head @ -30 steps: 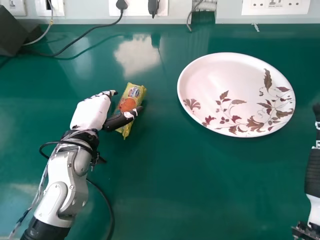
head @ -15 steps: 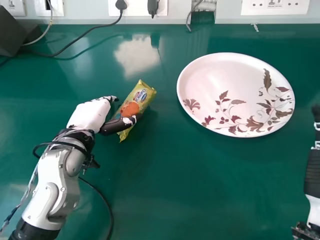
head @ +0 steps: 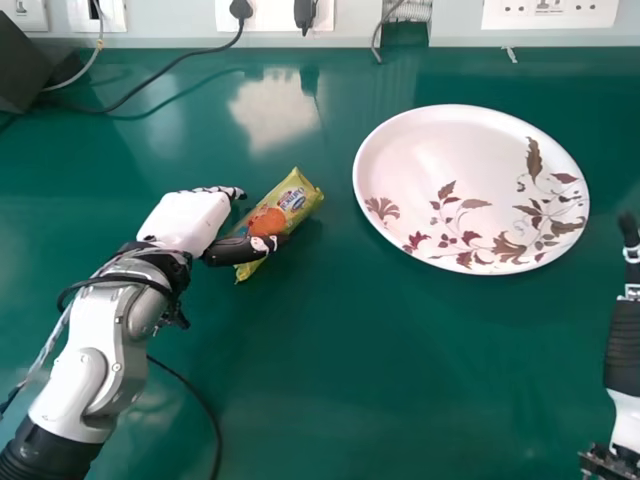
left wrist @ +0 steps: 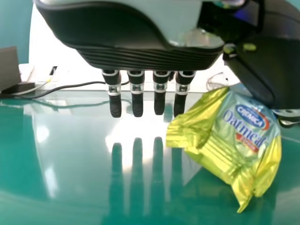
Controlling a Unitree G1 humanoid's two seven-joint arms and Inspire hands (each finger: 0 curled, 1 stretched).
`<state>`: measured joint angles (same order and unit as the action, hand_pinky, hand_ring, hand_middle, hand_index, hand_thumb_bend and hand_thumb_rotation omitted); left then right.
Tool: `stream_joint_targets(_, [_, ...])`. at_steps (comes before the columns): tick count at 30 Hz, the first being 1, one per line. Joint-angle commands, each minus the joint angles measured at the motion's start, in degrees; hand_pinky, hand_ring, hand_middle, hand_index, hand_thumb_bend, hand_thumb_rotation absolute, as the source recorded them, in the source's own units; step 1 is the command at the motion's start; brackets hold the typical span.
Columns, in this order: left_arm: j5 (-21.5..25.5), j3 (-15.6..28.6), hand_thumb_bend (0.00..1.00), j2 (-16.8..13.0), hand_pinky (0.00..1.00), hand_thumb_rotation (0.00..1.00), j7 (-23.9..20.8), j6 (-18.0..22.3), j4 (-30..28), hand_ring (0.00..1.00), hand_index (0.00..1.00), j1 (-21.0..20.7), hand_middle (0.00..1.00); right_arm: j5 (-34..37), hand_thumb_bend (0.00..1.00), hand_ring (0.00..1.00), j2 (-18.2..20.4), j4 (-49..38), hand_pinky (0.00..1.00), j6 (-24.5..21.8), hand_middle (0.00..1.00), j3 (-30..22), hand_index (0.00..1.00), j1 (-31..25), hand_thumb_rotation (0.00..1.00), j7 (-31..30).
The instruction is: Pick up biscuit and place it in the plate
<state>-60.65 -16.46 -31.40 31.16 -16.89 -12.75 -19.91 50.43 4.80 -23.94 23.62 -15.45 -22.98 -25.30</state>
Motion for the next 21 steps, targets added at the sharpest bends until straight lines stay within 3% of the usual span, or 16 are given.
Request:
stream_joint_targets(1, [-0.7,-0.6,1.00,-1.4,0.89,0.62,1.0,0.9,1.1,0.94,0.92,-0.1,0.96,-0.4,0.99,1.00,1.8,-0.1,0.82,0.8,1.00,0.0,0.88,0.5,0.18,0.0])
stream_joint_targets(11, [-2.1,-2.0,1.00,-4.0,0.88,0.64,1.3,6.4,2.8,0.95,0.92,-3.6,0.96,-1.0,1.00,1.00,1.8,-0.8,0.80,1.0,1.00,0.5,0.87,0.6,0.20,0.6])
stream_joint_targets(21, [0.6,-0.3,1.00,-2.4,0.91,0.65,-0.6,8.7,2.0,0.97,0.92,-4.8,0.95,-1.3,1.00,0.97,2.1,-1.5,0.75,1.2,0.97,1.5,0.91,0.4,0.19,1.6])
